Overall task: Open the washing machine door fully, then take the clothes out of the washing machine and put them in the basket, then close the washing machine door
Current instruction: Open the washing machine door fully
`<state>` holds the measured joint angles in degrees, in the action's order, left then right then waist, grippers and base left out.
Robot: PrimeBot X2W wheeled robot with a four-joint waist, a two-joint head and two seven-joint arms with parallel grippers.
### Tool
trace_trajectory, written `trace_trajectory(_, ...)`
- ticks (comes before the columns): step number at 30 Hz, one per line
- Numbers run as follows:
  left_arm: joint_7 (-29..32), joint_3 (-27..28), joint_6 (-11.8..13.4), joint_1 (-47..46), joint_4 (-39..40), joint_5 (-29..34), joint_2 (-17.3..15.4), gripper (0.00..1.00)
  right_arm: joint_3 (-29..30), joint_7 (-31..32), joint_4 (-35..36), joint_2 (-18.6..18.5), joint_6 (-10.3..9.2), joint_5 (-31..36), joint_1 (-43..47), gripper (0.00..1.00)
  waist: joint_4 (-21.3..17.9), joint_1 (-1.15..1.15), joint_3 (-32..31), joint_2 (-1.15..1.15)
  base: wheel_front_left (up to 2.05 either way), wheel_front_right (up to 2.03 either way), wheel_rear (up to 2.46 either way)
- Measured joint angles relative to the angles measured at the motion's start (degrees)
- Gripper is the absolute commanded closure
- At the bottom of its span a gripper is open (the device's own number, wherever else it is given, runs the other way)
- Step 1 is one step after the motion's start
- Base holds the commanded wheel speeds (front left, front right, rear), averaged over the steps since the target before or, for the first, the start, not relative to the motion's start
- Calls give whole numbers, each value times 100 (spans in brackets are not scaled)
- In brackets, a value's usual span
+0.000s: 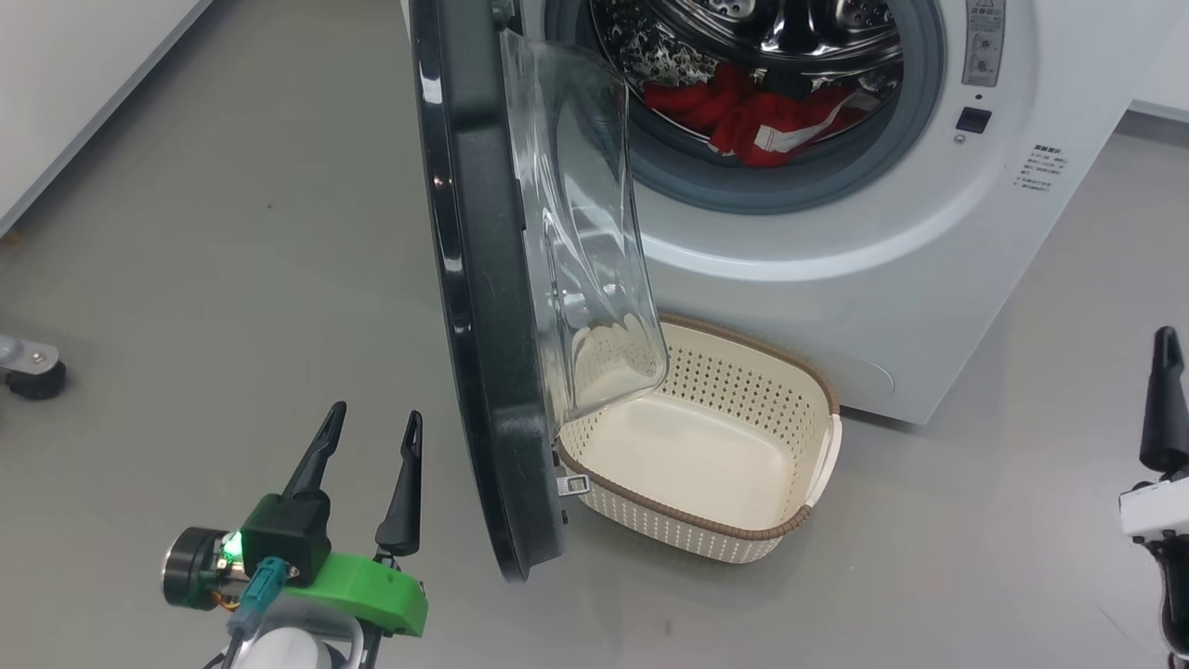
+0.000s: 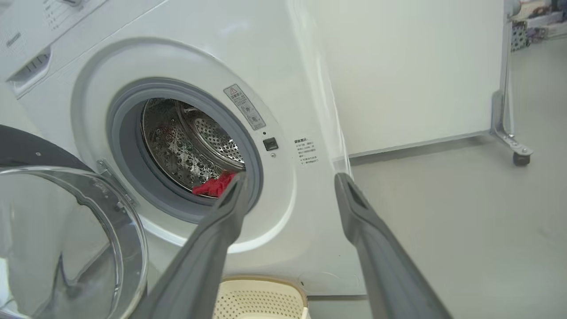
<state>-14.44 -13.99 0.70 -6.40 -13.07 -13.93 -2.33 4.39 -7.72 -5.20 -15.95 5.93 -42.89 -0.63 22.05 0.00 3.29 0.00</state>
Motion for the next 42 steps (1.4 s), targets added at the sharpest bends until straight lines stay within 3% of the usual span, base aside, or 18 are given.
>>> trace_trajectory(4, 0, 0, -8, 1, -21, 34, 0, 0, -59, -523, 34, -266, -303, 898, 48, 0, -15, 0, -13, 0, 0, 0, 0)
trace_trajectory(15, 0, 4, -52, 30, -113, 92, 0, 0, -530, -697, 12, -25, -903, 1820, 461, 0, -42, 0, -95, 0, 0, 0, 0)
trace_trajectory(28, 0, 48, -58, 56, -156, 119, 0, 0, -1096, -697, 42, 508, -1016, 2225, 718, 0, -87, 0, -134, 0, 0, 0, 0)
trace_trajectory(42, 0, 89, -101, 59, -211, 141, 0, 0, -1363, -697, 45, 770, -1026, 2457, 826, 0, -145, 0, -155, 0, 0, 0, 0)
